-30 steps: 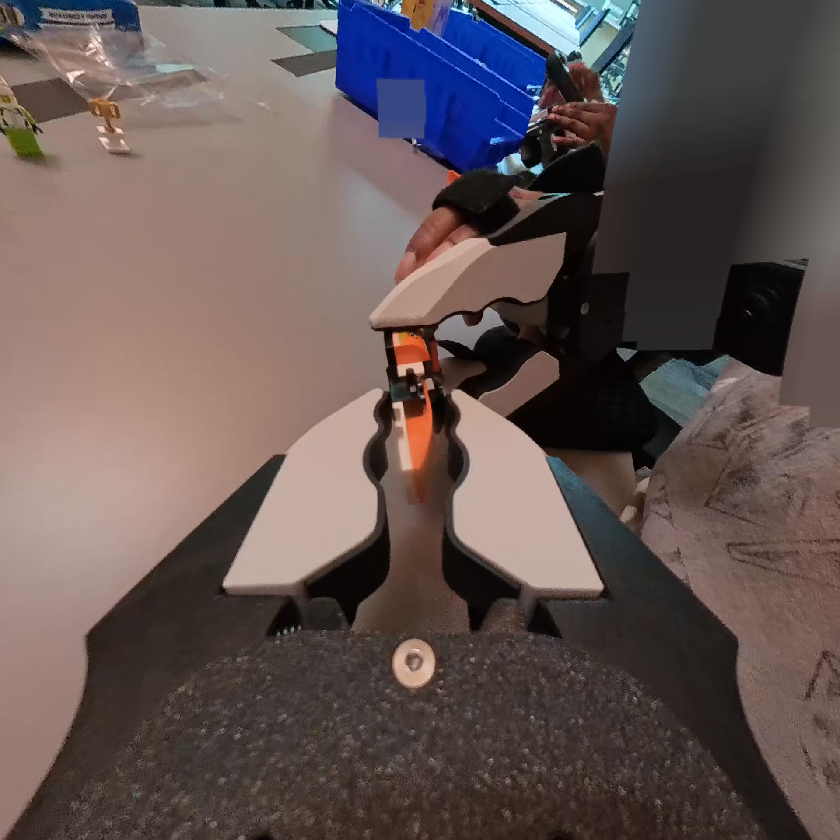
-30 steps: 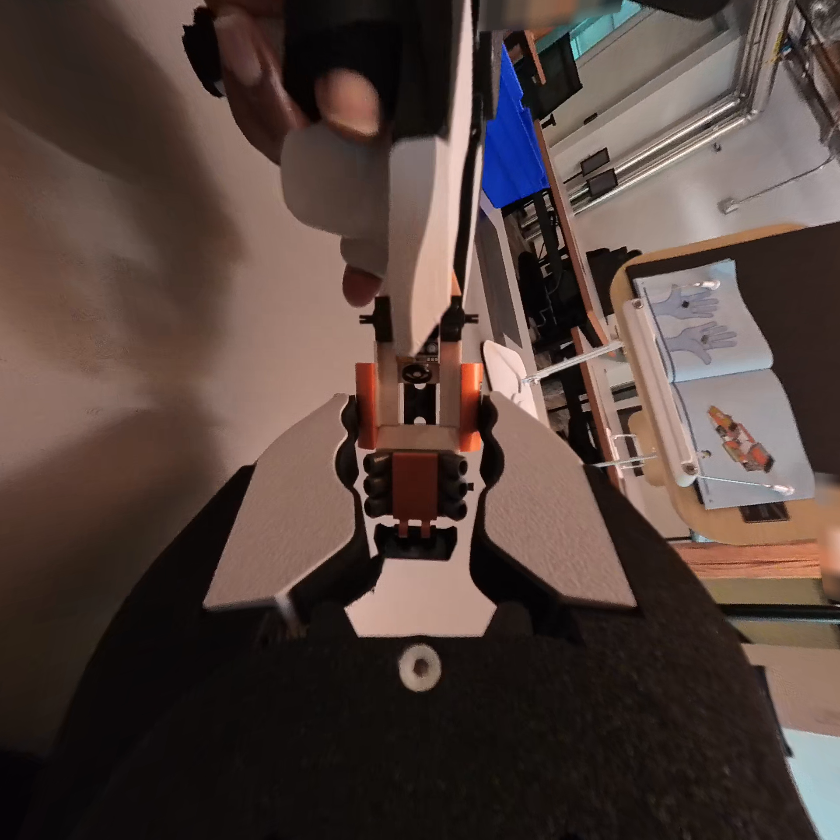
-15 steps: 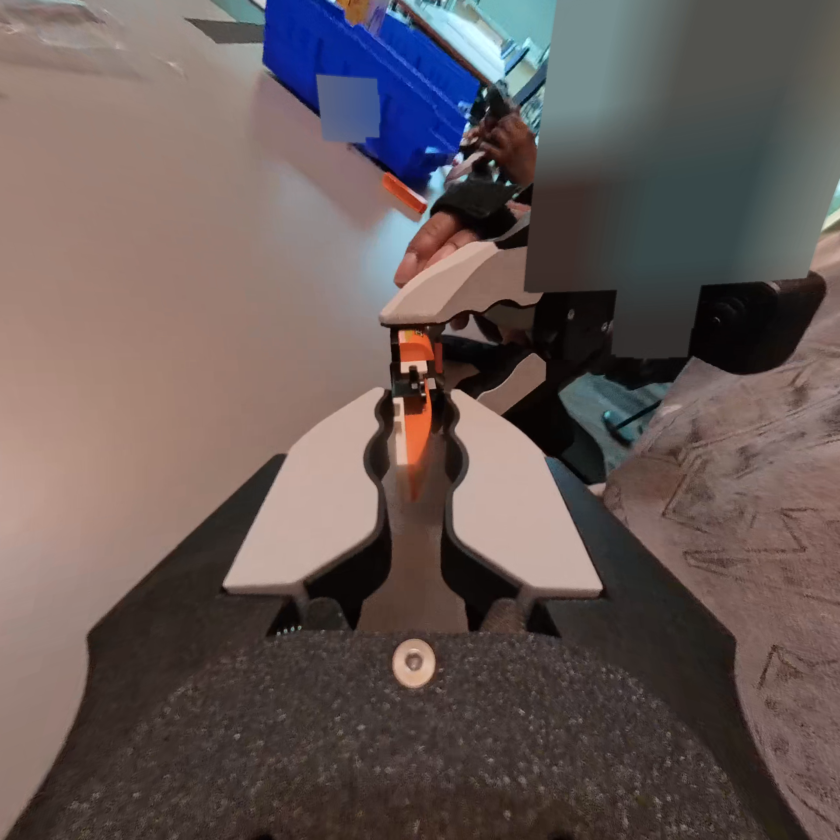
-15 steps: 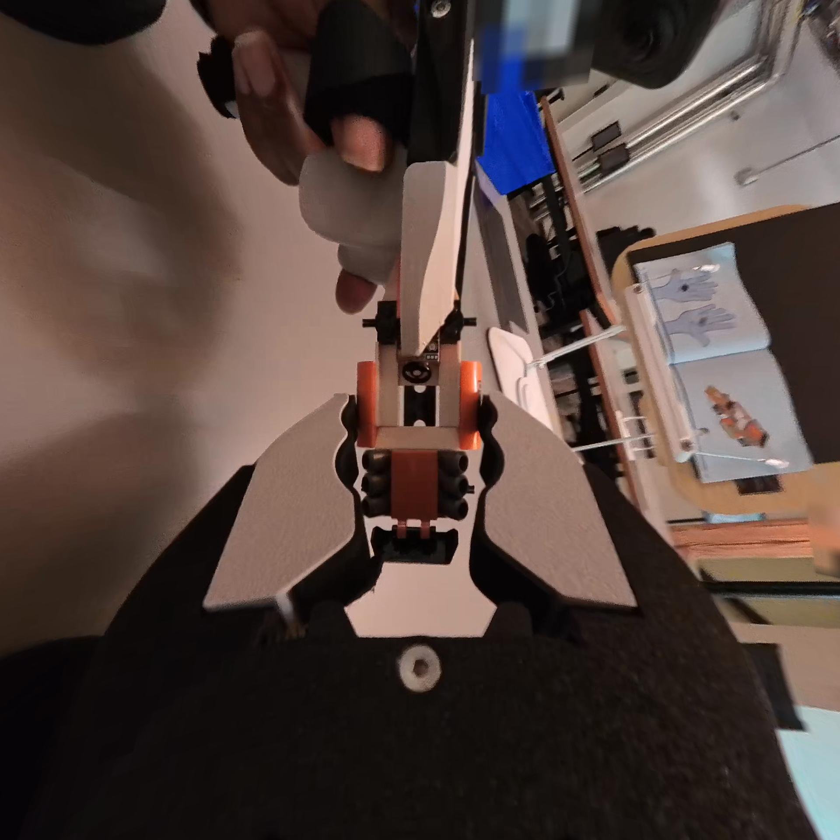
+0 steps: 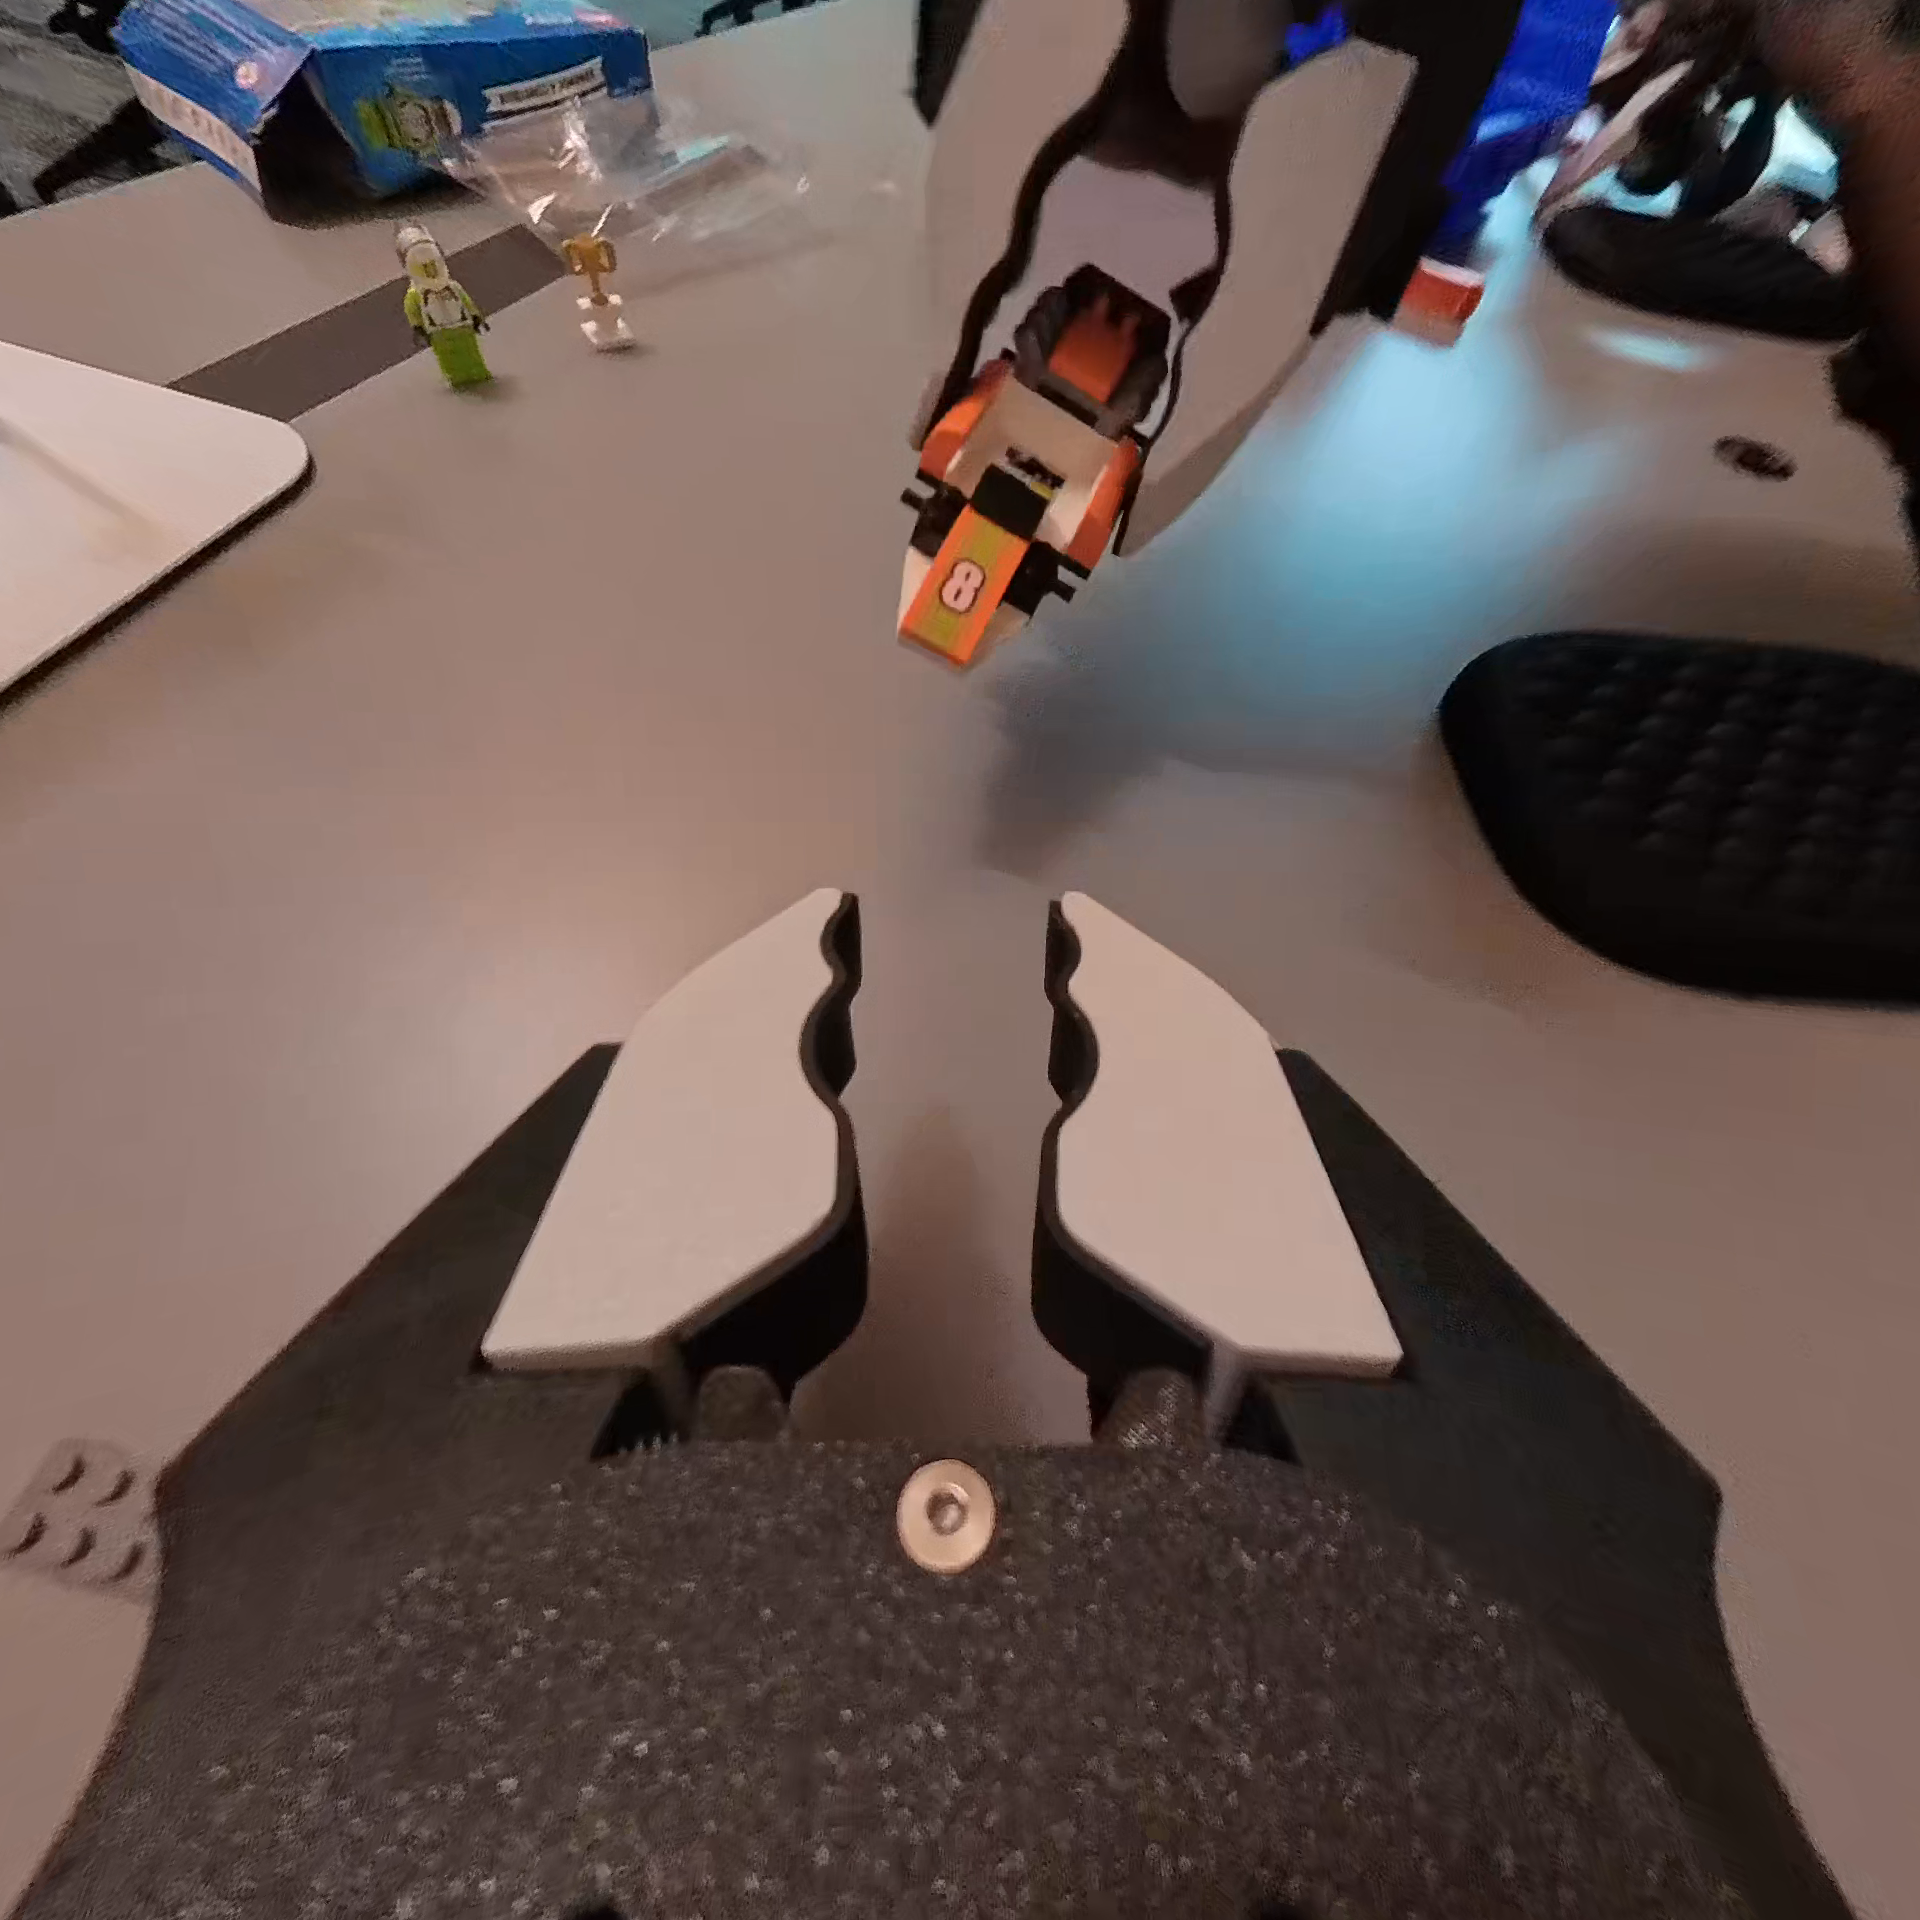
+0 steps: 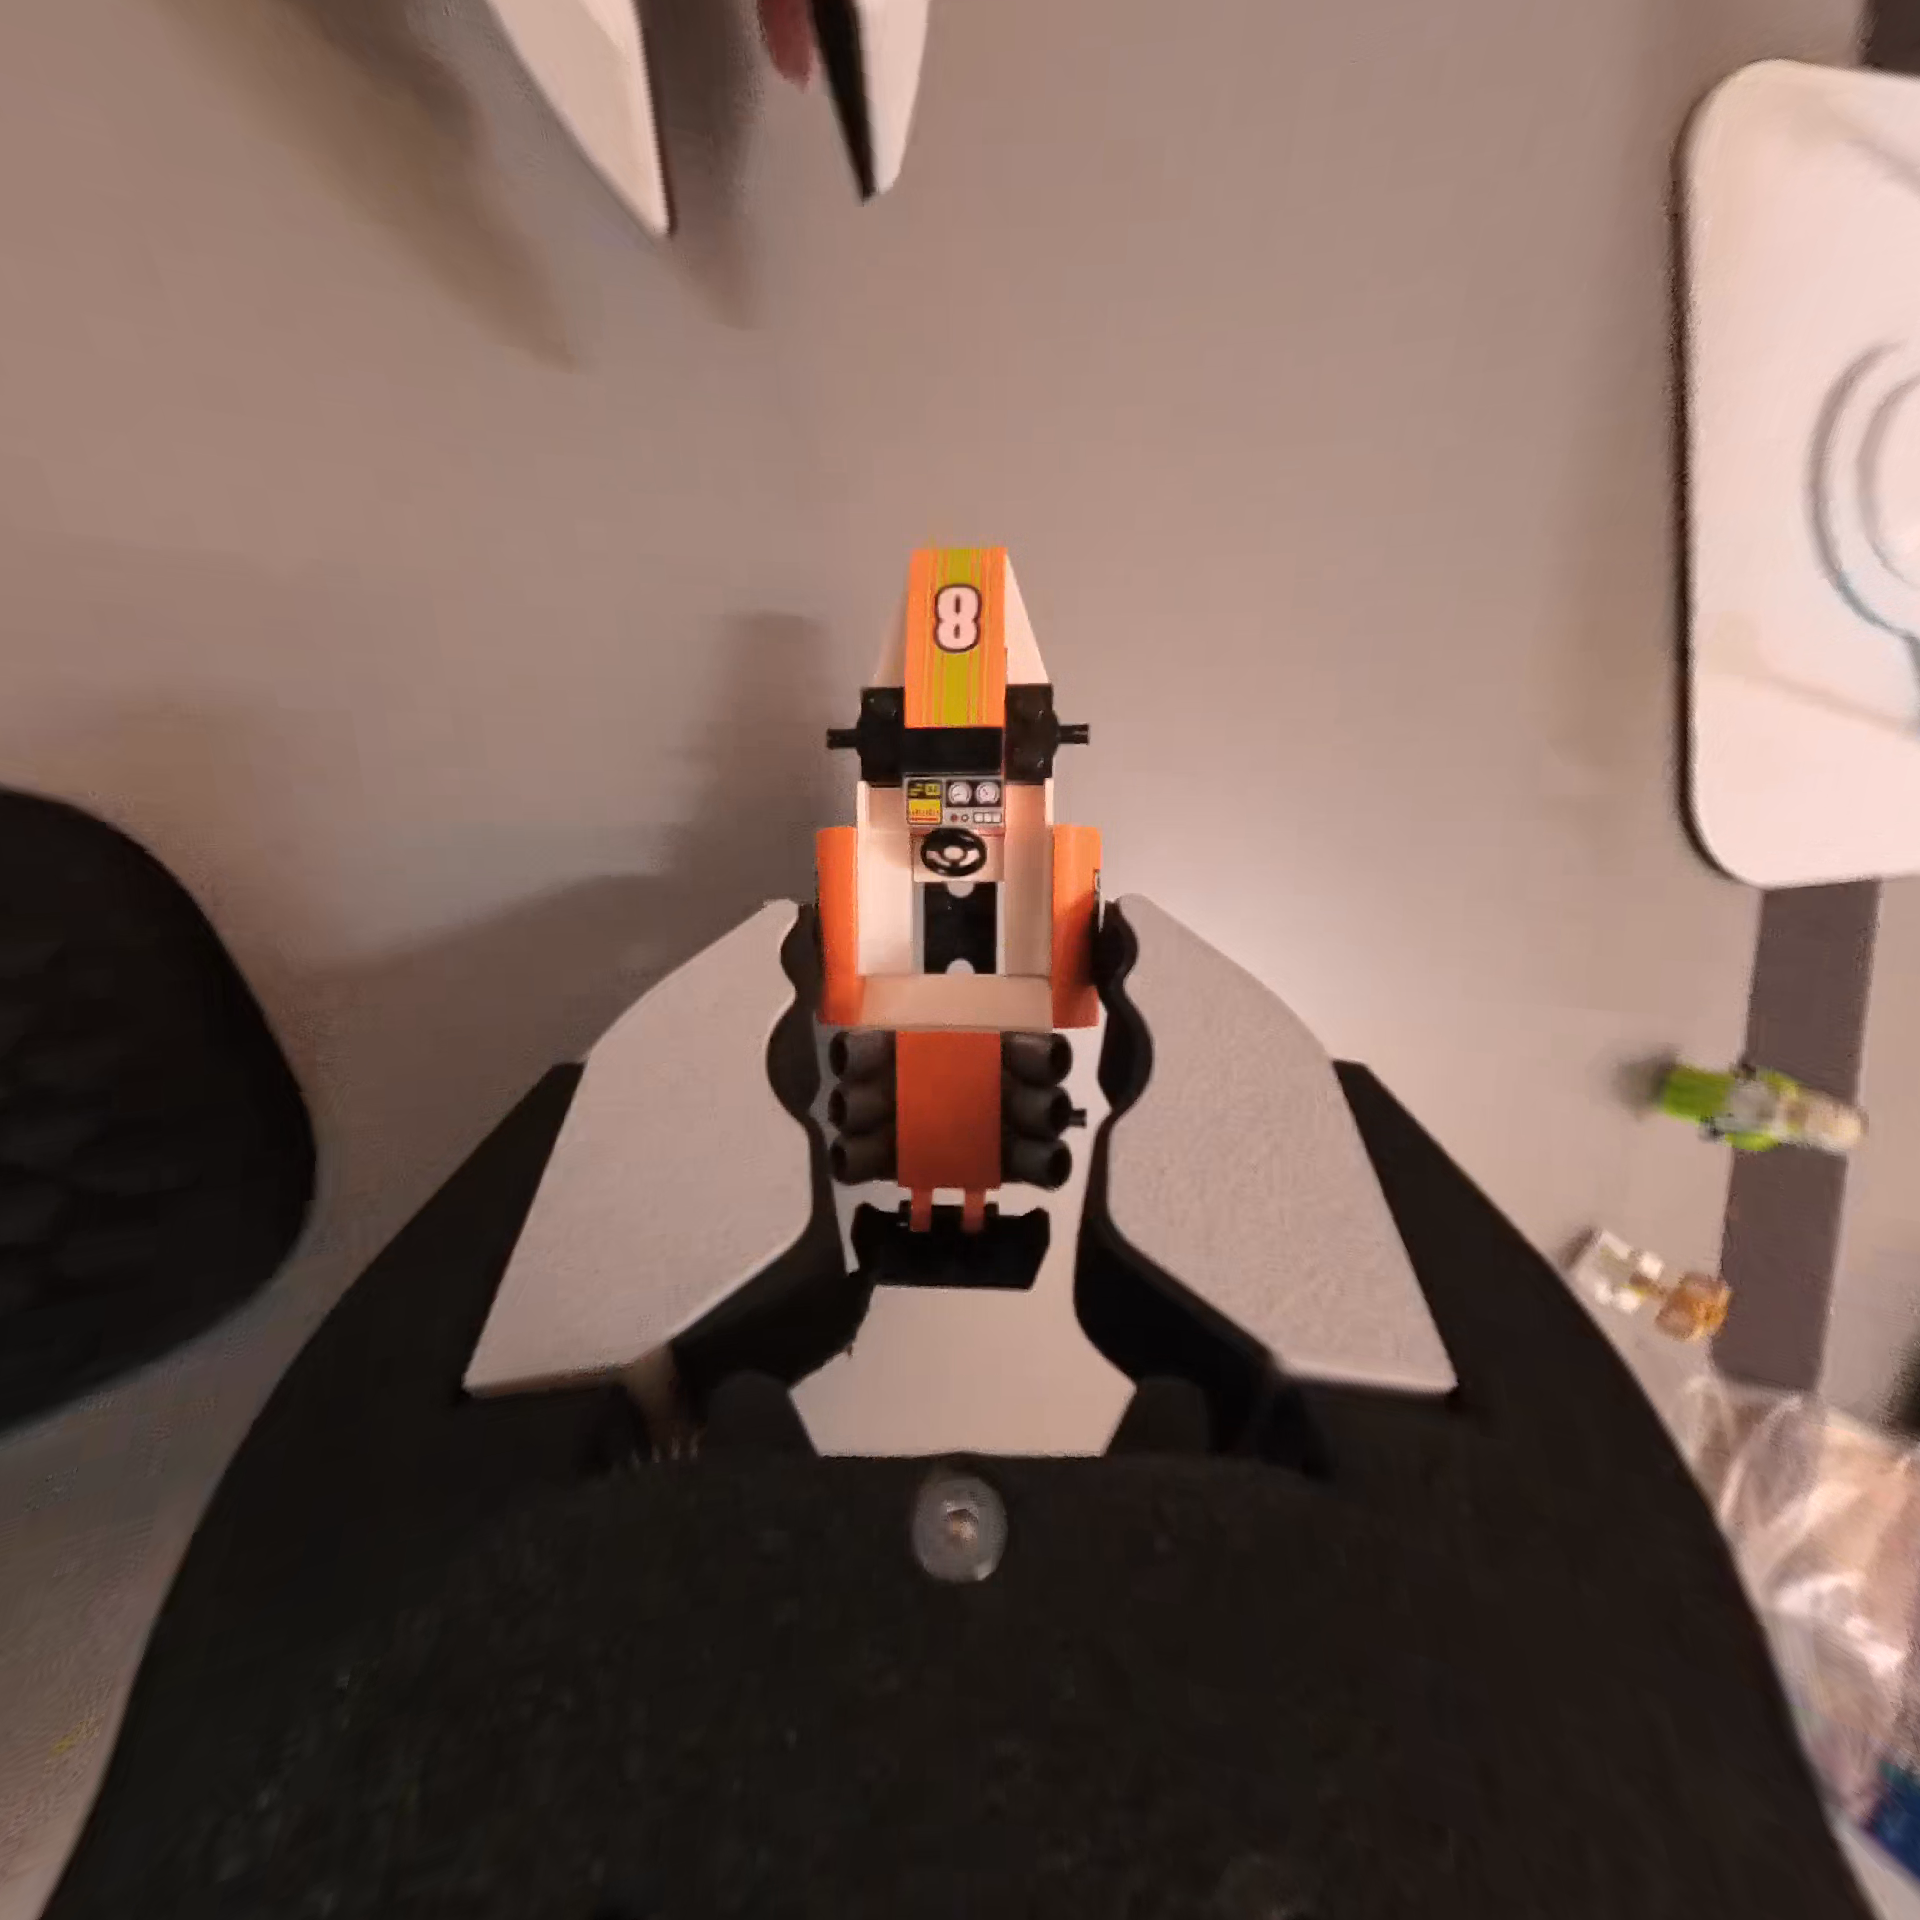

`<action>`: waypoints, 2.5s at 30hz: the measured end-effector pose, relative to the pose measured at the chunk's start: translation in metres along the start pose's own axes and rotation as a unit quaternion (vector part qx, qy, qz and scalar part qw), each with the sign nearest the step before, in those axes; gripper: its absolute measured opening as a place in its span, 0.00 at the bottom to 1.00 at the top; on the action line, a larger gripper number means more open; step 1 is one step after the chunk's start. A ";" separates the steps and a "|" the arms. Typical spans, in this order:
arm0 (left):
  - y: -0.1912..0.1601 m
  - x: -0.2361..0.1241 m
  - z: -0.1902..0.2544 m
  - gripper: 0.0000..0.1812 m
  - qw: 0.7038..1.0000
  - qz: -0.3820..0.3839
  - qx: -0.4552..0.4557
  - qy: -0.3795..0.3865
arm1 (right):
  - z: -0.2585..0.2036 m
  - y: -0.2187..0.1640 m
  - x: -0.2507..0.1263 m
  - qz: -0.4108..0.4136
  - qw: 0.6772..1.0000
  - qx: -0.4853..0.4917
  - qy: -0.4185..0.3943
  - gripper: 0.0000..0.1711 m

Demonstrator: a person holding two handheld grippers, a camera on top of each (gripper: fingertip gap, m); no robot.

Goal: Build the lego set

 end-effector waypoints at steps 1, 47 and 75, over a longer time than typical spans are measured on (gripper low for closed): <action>-0.002 0.001 0.000 0.19 1.000 -0.007 0.011 0.007 | 0.005 0.002 0.005 -0.019 1.000 -0.011 0.018 0.30; -0.001 0.063 -0.013 0.12 0.973 -0.142 0.137 0.118 | -0.099 0.054 0.018 0.366 0.859 0.292 -0.208 0.21; 0.009 -0.064 -0.009 0.00 0.959 0.097 -0.048 0.264 | -0.072 0.060 0.036 0.301 0.809 0.366 -0.349 0.00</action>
Point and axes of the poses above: each gripper's, where its closed fingertips meet, x out along the fingers, y out of its top, z = x × y across the jaws, the point moved 6 cm from there along -x, back along the fingers, and after that the axes turned 10 degrees about y, right-handed, at the moved point
